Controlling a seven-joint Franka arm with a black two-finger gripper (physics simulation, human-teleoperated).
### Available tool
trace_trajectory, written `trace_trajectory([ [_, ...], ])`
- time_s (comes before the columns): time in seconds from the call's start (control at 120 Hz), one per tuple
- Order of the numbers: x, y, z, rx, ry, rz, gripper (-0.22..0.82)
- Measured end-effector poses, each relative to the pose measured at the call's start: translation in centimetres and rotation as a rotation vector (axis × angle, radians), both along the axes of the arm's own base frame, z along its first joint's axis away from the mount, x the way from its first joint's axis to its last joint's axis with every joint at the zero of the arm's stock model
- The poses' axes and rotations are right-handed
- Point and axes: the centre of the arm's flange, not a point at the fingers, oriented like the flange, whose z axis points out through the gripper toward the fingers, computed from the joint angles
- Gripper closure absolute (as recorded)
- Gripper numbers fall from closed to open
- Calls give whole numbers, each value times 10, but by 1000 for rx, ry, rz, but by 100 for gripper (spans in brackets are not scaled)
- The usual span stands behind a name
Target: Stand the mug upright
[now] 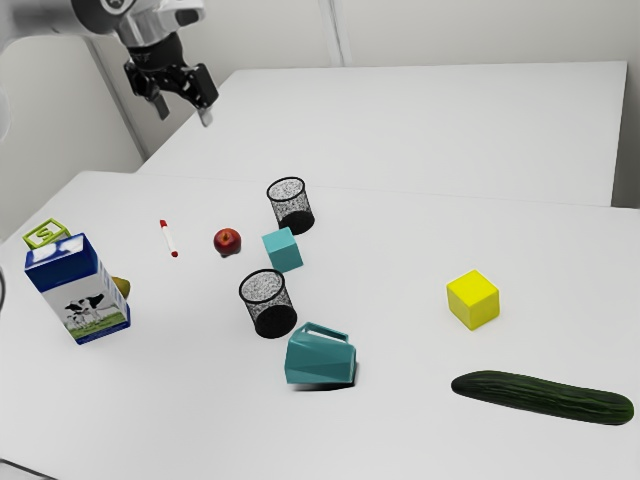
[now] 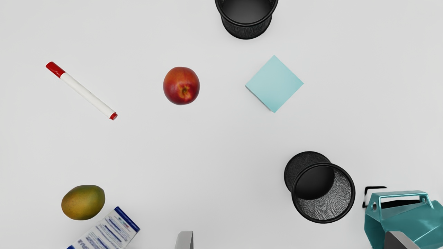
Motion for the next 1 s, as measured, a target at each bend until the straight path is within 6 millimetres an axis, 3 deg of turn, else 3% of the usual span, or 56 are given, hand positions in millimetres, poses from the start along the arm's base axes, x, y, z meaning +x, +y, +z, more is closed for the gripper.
trace_trajectory([
  [0.1,-5,-1,-6,-32,42,0,0],
  [0.2,-19,7,-46,-157,136,28,0],
  [0.267,-52,17,-86,-273,186,62,0],
  [0.333,-76,22,-138,-399,219,122,0],
  [0.467,-98,-18,-227,-655,244,216,0],
  [0.55,-114,-27,-271,-791,234,309,0],
  [0.742,-150,-26,-326,-899,178,419,0],
  [1.0,-153,-24,-360,-1026,14,510,0],
])
